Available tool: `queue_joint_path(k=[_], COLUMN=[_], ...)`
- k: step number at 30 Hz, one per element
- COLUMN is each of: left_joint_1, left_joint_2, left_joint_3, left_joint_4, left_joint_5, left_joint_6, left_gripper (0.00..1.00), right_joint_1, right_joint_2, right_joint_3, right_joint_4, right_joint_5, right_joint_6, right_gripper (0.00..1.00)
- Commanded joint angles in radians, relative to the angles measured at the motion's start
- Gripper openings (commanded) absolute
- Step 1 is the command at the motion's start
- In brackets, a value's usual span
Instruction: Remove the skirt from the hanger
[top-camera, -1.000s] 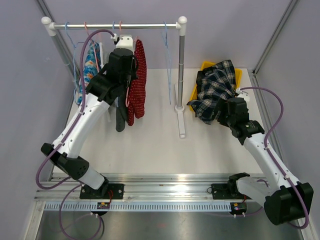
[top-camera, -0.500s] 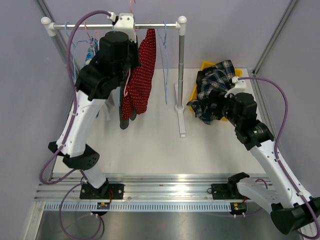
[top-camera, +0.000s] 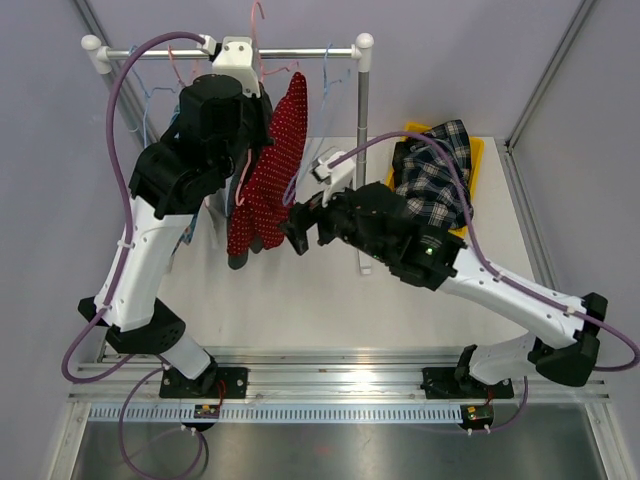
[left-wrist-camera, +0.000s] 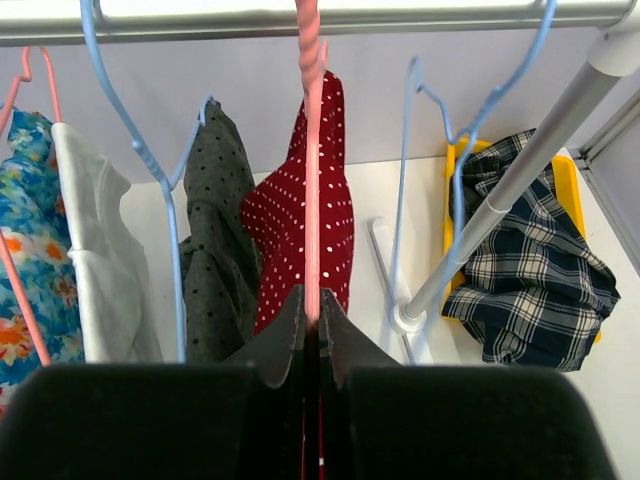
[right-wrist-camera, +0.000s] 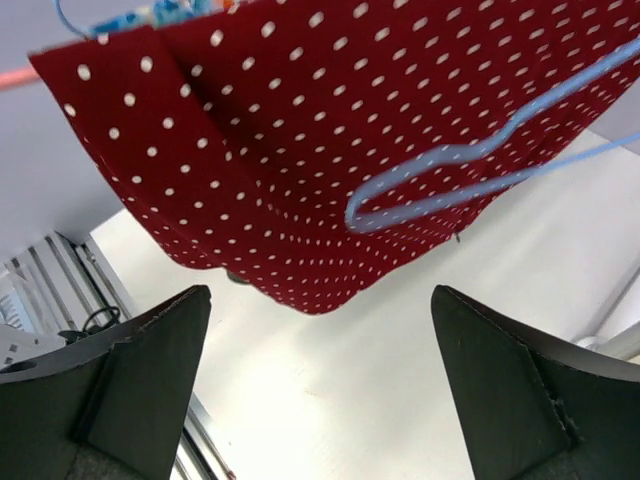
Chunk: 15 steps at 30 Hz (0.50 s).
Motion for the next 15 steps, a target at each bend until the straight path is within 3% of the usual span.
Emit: queue_joint_path(k=[1, 15], left_joint_1=[-0.005, -0.005], left_joint_2=[-0.045, -0.145], left_joint_3=[0.008, -0.104], left_joint_4=[0.069, 0.099], left_joint_5=[0.0, 0.021], left_joint_6=[-0.012, -0.039], left_gripper=[0.0, 0.0], right_joint_1=[0.081, 0.092], right_joint_2=[0.08, 0.258], right_joint_3=[0.066, 0.117], right_joint_4=[0.035, 0.18], right_joint_5=[0.12, 0.163], right_joint_6=[-0.038, 0.025], right_gripper=[0.99, 0.99])
